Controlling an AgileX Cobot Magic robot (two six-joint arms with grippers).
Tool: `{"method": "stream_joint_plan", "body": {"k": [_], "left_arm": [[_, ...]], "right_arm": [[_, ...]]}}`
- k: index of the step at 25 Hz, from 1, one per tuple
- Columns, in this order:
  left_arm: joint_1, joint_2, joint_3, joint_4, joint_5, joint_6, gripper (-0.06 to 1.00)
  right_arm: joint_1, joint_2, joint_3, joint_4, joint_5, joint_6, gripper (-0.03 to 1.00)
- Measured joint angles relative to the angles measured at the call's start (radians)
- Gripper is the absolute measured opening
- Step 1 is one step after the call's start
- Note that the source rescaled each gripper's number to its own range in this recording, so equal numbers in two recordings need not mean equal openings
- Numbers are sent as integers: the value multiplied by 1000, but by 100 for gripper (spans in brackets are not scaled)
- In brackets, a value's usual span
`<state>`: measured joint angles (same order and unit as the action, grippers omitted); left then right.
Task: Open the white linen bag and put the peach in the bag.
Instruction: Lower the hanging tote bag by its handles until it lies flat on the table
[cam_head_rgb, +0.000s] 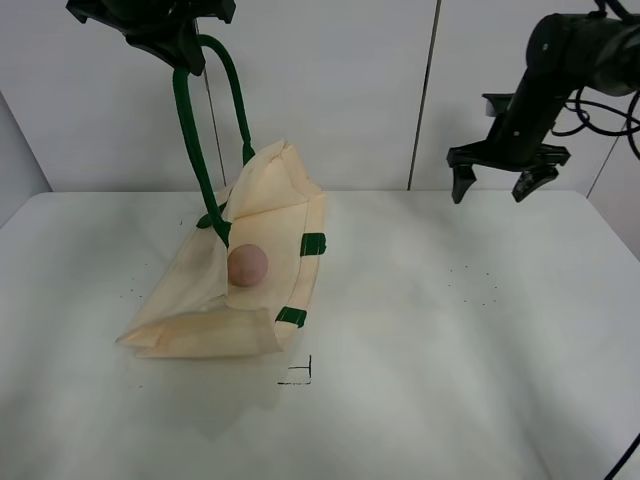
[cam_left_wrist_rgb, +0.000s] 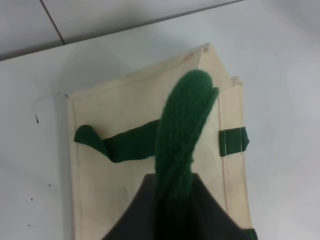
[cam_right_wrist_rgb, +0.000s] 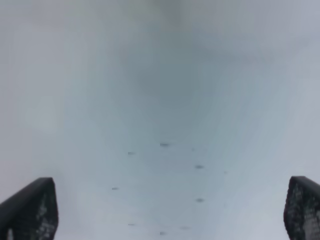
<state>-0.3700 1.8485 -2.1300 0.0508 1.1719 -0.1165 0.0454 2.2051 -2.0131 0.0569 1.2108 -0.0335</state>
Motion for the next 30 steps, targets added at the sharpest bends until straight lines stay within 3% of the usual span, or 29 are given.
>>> {"method": "stream_joint_plan", "body": {"k": [8,12,18,30], "left_arm": [[0,0,0,0,0,0,0],[0,0,0,0,0,-1,0],[0,0,0,0,0,-1,0],[0,0,0,0,0,-1,0]], "right_arm": [[12,-59,9,12,1,-5,100],[12,-164,103,13,1,4,100],[12,-459,453,12,-1,5,100],[12,-1257,1224,-3,-5,5,100]]}}
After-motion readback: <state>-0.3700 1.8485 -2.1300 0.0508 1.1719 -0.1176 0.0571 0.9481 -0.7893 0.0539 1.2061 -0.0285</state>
